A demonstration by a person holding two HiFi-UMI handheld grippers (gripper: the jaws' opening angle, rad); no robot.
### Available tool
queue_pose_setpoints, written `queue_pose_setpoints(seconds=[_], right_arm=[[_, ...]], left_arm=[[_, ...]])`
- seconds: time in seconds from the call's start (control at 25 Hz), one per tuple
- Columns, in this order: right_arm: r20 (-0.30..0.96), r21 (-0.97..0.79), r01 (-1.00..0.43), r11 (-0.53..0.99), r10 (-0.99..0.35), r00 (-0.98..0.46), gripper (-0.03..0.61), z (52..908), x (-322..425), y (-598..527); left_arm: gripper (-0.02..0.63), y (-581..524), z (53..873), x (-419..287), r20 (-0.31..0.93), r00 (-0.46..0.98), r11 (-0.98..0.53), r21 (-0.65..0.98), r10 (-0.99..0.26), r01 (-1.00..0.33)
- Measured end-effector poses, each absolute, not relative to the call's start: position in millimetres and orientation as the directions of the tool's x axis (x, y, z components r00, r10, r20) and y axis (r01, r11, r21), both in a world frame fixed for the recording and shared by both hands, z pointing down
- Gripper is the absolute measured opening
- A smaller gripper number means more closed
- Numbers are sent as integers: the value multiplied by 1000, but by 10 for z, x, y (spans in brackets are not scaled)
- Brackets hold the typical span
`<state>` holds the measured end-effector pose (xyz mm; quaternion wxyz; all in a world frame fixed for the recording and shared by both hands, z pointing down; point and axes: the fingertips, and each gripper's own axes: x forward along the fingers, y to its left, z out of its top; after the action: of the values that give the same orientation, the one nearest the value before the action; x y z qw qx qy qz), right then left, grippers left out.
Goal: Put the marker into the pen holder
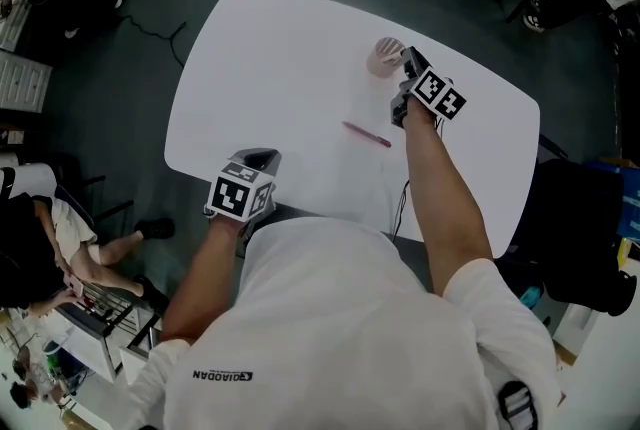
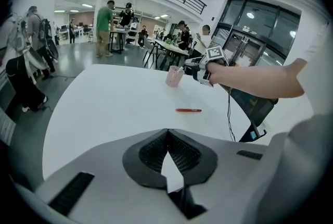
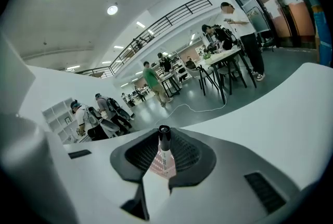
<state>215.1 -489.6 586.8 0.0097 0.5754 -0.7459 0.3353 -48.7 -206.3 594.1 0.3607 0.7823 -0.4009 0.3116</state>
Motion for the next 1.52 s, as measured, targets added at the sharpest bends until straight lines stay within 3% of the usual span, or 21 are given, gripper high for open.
queue_pose_setpoints(seconds=[0.16,0.32,0.6,1.2,1.52], right_arm=[[471,-478,-872,105,-807,-356,92,6028,2098,-4842],[499,-480,-871,104,-784,-369,164,6040,2102,-4760],[505,-461,-881,104,-786,-357,164,5924,2211,-4413],[451,-470,-865,177,-794,-408,69,5644,1957,-3618],[597,-268,-884,383,-654,-464,66,6057,1336,-3166]], left_arm=[[26,-2005,5981,-523,784,480,-416,314,-393,-853],[26,-2031,5969,-515,777,494,-438,315,-391,-842],[26,-2121,5935,-415,756,539,-511,318,-372,-799],[26,-2381,5967,-496,739,608,-640,322,-290,-697],[26,-2443,6047,-577,731,634,-683,331,-252,-652]])
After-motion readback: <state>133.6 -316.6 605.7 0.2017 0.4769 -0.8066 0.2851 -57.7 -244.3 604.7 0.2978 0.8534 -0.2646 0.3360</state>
